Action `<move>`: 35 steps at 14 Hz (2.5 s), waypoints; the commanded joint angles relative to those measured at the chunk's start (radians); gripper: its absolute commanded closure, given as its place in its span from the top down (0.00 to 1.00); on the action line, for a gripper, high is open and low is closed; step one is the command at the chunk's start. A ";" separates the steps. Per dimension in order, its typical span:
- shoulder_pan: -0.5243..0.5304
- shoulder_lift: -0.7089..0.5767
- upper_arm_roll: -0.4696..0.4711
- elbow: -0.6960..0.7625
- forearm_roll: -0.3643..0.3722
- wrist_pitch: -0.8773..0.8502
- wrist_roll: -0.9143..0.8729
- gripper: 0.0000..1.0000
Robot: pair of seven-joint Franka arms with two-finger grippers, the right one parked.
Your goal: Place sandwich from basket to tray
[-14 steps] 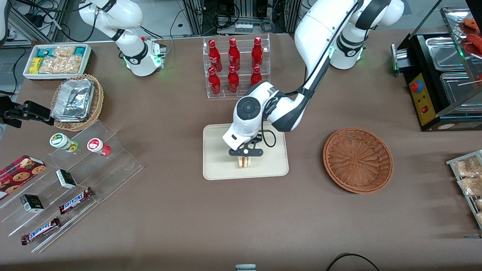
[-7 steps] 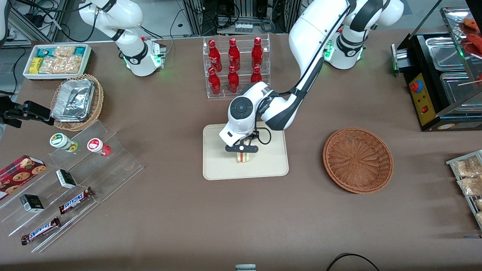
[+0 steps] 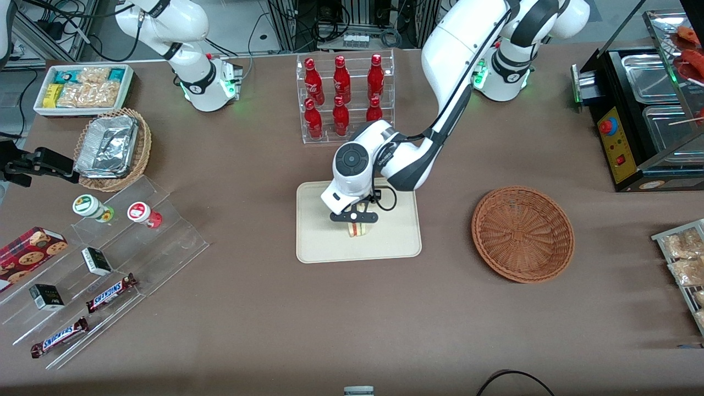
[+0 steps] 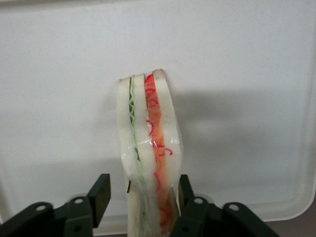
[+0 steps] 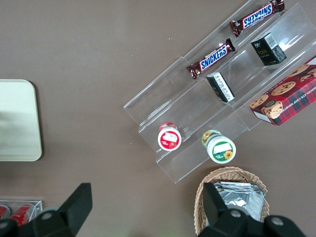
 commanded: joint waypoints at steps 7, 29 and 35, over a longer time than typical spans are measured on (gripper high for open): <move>0.002 -0.206 0.094 0.019 -0.014 -0.190 -0.052 1.00; 0.000 -0.831 0.711 -0.236 -0.010 -0.603 0.438 1.00; 0.174 -0.810 0.576 -0.191 -0.007 -0.603 0.459 1.00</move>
